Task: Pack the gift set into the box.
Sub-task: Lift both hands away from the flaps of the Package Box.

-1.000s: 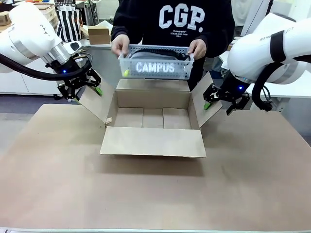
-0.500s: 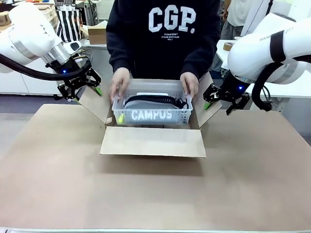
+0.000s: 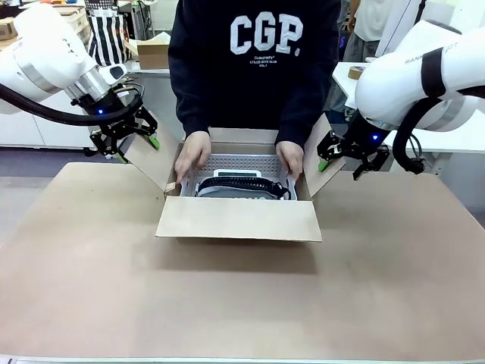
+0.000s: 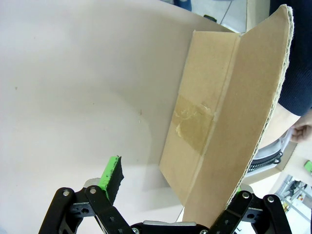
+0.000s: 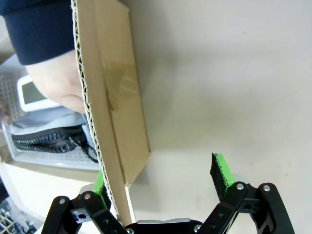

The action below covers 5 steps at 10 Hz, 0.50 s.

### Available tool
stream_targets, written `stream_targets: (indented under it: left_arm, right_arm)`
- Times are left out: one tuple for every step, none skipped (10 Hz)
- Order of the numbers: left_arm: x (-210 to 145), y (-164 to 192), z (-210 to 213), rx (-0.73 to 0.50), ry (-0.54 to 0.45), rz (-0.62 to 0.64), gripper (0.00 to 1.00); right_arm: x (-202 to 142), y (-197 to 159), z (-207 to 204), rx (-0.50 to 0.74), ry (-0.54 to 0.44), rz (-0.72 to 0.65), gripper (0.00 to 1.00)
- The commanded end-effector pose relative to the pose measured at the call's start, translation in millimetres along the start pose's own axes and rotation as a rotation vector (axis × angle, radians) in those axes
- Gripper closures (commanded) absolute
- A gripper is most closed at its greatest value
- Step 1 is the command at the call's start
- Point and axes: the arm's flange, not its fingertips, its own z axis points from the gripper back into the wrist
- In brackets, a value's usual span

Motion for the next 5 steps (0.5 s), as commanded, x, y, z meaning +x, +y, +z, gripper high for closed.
stream_targets:
  left_arm:
    - [-0.6,-0.5,1.7,0.023,-0.006,0.012,0.0]
    - [-0.6,-0.5,1.7,0.023,-0.006,0.012,0.0]
    - [-0.6,-0.5,1.7,0.023,-0.006,0.012,0.0]
    - [-0.6,-0.5,1.7,0.023,-0.006,0.012,0.0]
    - [-0.6,-0.5,1.7,0.023,-0.006,0.012,0.0]
  right_arm:
    - [1.2,4.4,-0.9,-0.02,0.015,-0.014,0.0]
    - [1.2,4.4,-0.9,-0.02,0.015,-0.014,0.0]
    - [1.2,4.4,-0.9,-0.02,0.015,-0.014,0.0]
    - [1.2,4.4,-0.9,-0.02,0.015,-0.014,0.0]
    - [1.2,4.4,-0.9,-0.02,0.015,-0.014,0.0]
